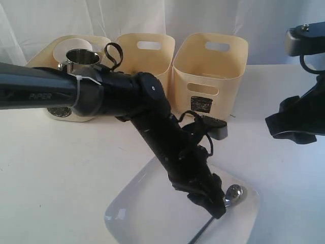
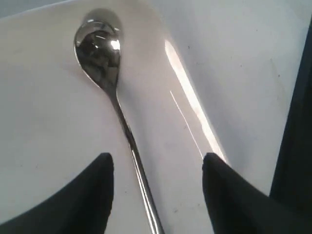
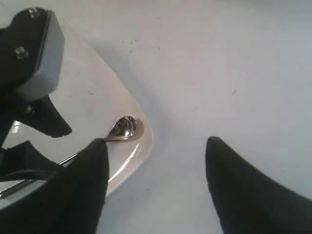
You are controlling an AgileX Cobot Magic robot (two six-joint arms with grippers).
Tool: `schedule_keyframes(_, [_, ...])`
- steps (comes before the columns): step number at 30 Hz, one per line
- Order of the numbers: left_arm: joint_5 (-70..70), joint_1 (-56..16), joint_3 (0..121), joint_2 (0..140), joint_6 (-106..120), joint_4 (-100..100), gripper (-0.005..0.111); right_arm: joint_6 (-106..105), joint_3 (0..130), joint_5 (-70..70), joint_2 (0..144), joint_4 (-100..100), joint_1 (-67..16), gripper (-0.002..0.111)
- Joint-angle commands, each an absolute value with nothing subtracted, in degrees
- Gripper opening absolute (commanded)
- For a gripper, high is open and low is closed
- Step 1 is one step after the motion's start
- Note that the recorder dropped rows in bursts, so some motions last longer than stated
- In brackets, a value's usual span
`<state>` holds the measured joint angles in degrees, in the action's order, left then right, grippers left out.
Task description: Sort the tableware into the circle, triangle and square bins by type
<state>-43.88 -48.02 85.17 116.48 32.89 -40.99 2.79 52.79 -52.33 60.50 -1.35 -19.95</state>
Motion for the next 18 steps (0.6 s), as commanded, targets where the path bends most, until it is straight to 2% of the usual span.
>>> schedule_keyframes(1, [-42.83, -51.00, 85.39, 117.42, 33.42, -37.40, 0.059, 3.06, 52.58, -52.43, 60.10, -1.66, -19.98, 0.055])
schedule_keyframes(10, [-34.75, -55.63, 85.42, 118.46, 25.24, -21.14, 0.059, 3.06, 52.58, -52.43, 60.10, -1.66, -19.98, 0.055])
schedule_keyframes(18, [-34.59, -56.87, 85.42, 119.55, 22.31, -19.90, 0.058, 3.16, 52.58, -52.59, 60.10, -1.66, -19.98, 0.055])
